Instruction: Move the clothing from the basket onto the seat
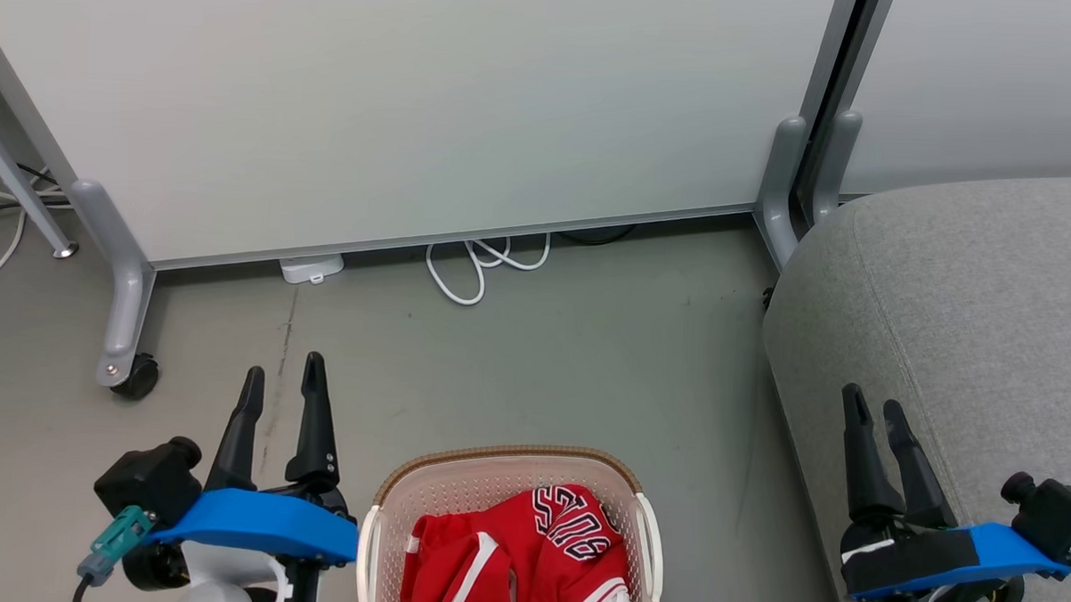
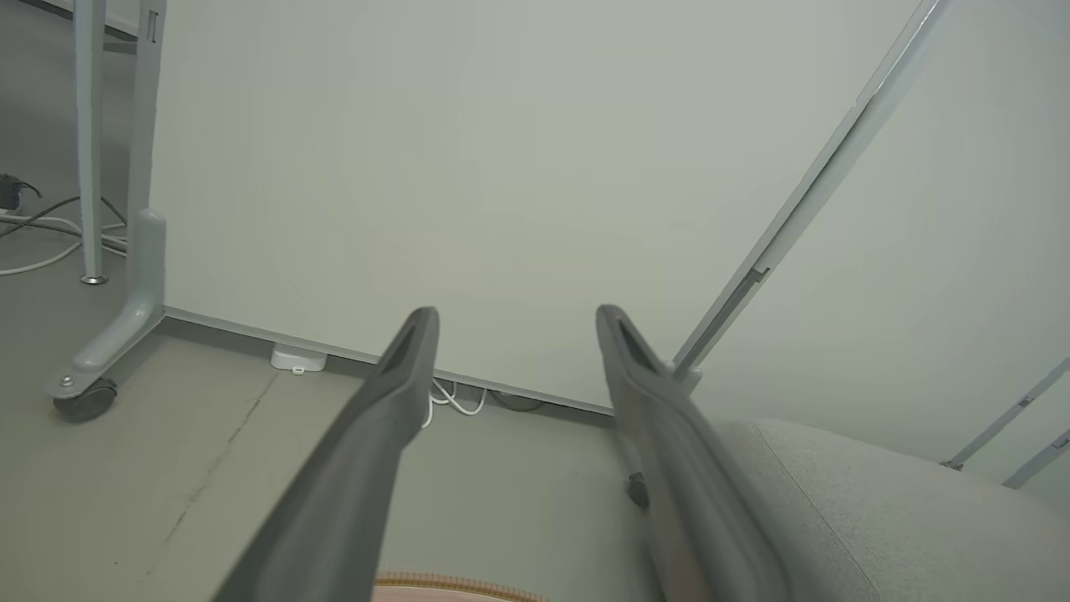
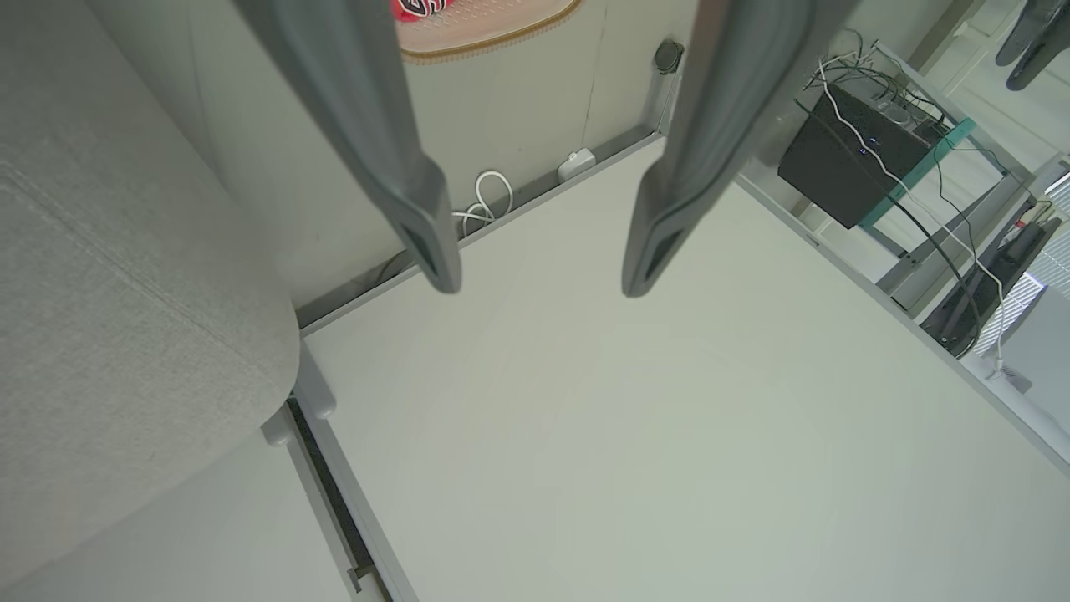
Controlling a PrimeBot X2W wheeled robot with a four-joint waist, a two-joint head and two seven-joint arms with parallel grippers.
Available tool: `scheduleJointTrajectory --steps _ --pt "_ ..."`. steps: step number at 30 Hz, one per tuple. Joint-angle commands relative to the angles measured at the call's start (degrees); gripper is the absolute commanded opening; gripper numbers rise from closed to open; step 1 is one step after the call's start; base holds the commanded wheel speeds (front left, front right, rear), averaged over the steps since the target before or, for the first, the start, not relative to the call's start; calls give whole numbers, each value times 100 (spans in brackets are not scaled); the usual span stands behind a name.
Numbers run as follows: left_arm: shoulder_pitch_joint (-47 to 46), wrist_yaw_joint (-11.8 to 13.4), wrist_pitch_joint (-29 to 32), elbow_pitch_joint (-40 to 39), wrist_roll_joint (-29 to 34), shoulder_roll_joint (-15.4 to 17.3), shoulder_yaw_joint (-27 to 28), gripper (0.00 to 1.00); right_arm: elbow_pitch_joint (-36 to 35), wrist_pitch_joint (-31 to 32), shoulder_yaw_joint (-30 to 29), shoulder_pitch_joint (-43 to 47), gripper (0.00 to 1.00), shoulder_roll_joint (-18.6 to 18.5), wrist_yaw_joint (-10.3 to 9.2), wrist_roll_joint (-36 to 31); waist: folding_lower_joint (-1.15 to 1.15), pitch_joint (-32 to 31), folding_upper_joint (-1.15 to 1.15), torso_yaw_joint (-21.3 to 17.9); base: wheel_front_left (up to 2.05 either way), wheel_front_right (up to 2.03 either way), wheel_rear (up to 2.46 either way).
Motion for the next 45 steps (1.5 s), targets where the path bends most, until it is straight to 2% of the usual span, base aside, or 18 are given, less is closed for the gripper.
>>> scheduleJointTrajectory --steps 1,24,45 --pt "-138 -24 -62 -94 214 39 -71 100 -68 -66 21 -62 100 -47 10 -221 0 2 0 5 0 0 0" --pt "-108 -121 -378 93 1438 32 -251 100 89 -386 137 -2 100 -58 13 -1495 0 -20 0 37 0 0 0" --pt "-116 -260 -621 344 2113 4 -254 100 150 -621 228 10 100 -64 15 -2384 0 -15 0 59 0 0 0"
